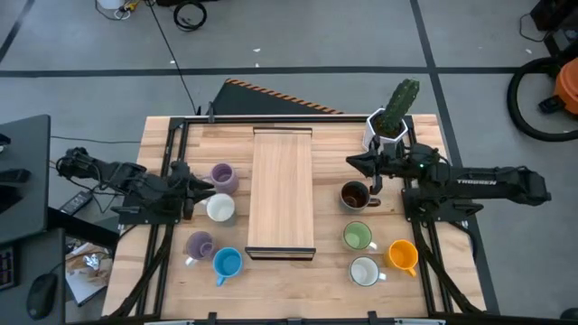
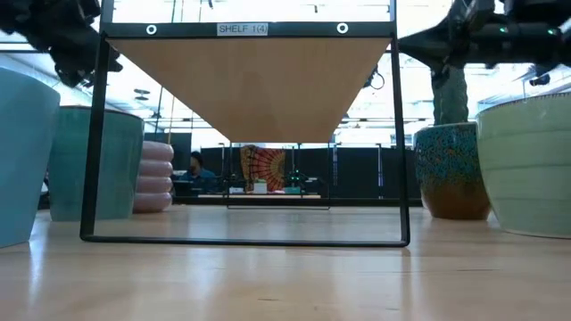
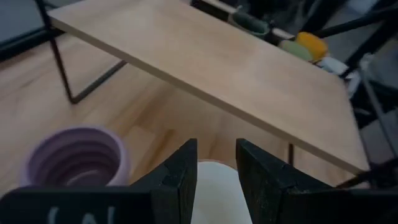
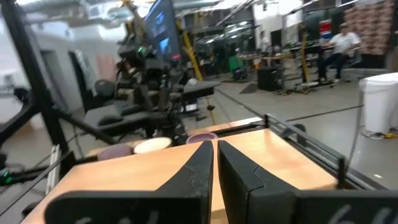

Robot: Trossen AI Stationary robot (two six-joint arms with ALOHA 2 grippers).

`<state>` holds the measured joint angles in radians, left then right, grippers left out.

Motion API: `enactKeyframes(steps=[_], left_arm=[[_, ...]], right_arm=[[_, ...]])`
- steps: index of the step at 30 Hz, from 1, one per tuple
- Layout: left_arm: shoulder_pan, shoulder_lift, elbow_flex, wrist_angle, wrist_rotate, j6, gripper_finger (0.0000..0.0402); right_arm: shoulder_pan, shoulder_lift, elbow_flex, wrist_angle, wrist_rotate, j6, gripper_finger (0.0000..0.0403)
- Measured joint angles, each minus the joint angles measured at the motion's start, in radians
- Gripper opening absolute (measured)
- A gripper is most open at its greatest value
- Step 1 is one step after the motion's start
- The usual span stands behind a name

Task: Place coffee mugs
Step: Put the light blue mug on the shelf

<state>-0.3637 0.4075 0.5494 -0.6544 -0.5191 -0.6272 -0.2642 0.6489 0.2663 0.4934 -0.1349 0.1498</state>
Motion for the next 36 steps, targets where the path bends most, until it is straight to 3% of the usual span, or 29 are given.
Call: enactKeyframes(steps=[5, 12, 16, 21, 29, 36], left_arm=[[0.088, 0.121, 0.126, -0.133, 0.031, -0.049, 0.0117], [0.196, 0.230, 0.213, -0.209, 0.322, 0.037, 0.0116], [0.199, 0.285, 0.256, -0.290, 0.409, 0.085, 0.0116], [0.198, 0.403, 0.333, -0.411, 0.427, 0.095, 0.0116], [0.153, 0.551, 0.438, -0.571, 0.404, 0.292, 0.0116], [0.071, 0.575, 0.438, -0.572, 0.423, 0.213, 0.0116]], right_arm=[[0.001, 0.079, 0.051, -0.003, -0.050, -0.046, 0.0030], [0.018, 0.117, 0.106, -0.082, -0.060, -0.105, 0.0030], [0.048, 0.120, 0.113, -0.103, -0.060, -0.165, 0.0030], [0.090, 0.129, 0.114, -0.107, -0.052, -0.217, 0.0030], [0.145, 0.206, 0.114, -0.065, 0.010, -0.283, 0.0030], [0.188, 0.252, 0.114, -0.043, 0.043, -0.283, 0.0030]])
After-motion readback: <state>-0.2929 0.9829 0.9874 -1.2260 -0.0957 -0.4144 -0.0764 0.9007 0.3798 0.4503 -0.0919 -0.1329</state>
